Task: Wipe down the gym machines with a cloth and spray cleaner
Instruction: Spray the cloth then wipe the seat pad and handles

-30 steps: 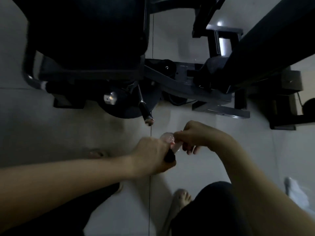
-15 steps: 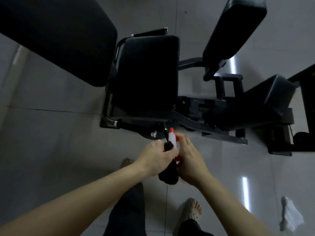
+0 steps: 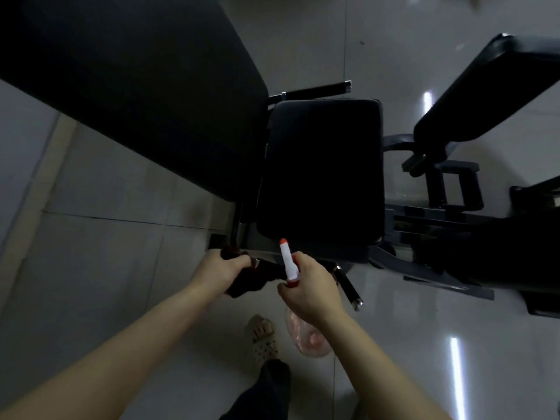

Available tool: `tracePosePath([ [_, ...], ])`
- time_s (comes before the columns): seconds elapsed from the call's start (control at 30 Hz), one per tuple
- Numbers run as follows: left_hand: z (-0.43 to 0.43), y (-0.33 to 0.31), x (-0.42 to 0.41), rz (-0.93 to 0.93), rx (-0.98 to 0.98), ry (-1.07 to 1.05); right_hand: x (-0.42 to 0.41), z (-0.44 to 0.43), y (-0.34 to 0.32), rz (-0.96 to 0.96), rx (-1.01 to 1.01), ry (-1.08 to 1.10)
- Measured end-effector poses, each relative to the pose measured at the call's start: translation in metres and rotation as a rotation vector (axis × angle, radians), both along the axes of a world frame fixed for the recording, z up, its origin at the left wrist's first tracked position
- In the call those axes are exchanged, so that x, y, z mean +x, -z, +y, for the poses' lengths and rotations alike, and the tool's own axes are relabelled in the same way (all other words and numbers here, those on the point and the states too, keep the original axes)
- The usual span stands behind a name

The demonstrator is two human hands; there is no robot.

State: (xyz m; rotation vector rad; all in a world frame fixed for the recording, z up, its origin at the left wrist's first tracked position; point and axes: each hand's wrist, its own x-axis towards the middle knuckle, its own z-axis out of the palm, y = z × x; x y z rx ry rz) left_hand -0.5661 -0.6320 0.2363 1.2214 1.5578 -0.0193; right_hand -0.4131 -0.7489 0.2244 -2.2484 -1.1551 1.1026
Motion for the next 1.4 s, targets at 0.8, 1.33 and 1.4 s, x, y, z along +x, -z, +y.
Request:
tracePosePath([
  [0.8,0.028,0.089,0.060,-0.084,-0.054,-0.148,0.064,-0.055,-0.007,-0.023,-0.023,0.281],
  [1.33,0.038,0.093,0.071,0.184,0.023,0.087,0.064,0.044,-0.027,0.061,0.052,0.072],
  [1.4,0.038,0.096,0.073,0.231,0.018,0.099,0.062,0.063,-0.016,0.051,0.061,0.058],
])
